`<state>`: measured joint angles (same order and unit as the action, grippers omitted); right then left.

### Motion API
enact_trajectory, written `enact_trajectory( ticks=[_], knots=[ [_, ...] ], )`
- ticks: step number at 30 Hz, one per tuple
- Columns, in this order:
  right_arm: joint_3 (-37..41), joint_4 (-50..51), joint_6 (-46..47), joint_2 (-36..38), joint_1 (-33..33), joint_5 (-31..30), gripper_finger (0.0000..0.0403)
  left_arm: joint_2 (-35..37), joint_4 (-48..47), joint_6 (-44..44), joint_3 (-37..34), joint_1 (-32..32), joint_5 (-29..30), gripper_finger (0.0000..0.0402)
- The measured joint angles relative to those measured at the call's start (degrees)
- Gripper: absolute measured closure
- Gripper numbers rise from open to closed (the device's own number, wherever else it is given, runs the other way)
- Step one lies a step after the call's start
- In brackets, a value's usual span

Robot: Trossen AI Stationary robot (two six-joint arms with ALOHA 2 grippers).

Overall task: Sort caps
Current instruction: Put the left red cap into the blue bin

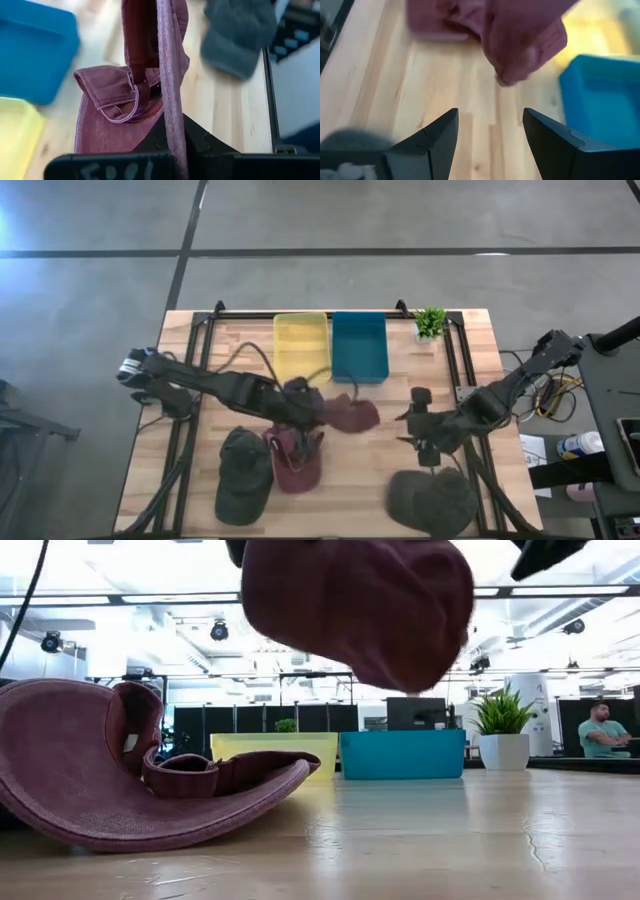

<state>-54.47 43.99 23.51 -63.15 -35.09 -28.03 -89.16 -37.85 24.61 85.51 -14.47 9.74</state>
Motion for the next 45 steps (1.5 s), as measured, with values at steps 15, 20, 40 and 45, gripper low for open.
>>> enact_trajectory(
  ticks=[15, 20, 40, 45],
  knots=[
    [1.48, -12.80, -6.50, 7.75, 5.05, -9.43, 0.0184, 10.41, 10.60, 1.26, -2.70, 0.28, 2.29, 0.0396],
    [1.48, -16.05, -8.53, 7.80, 6.80, -7.78, 0.0184, 9.81, 13.03, 0.64, -2.68, 0.28, 1.90, 0.0396],
    [1.46, -25.08, -7.84, 7.96, 15.98, 9.63, 0.0286, 9.28, 18.00, 0.51, -5.27, 0.25, 0.19, 0.0390],
    [1.46, -26.08, -7.35, 7.62, 19.31, 16.40, 0.0377, 9.15, 22.74, -0.08, -8.64, 1.04, 1.62, 0.0388]
  ],
)
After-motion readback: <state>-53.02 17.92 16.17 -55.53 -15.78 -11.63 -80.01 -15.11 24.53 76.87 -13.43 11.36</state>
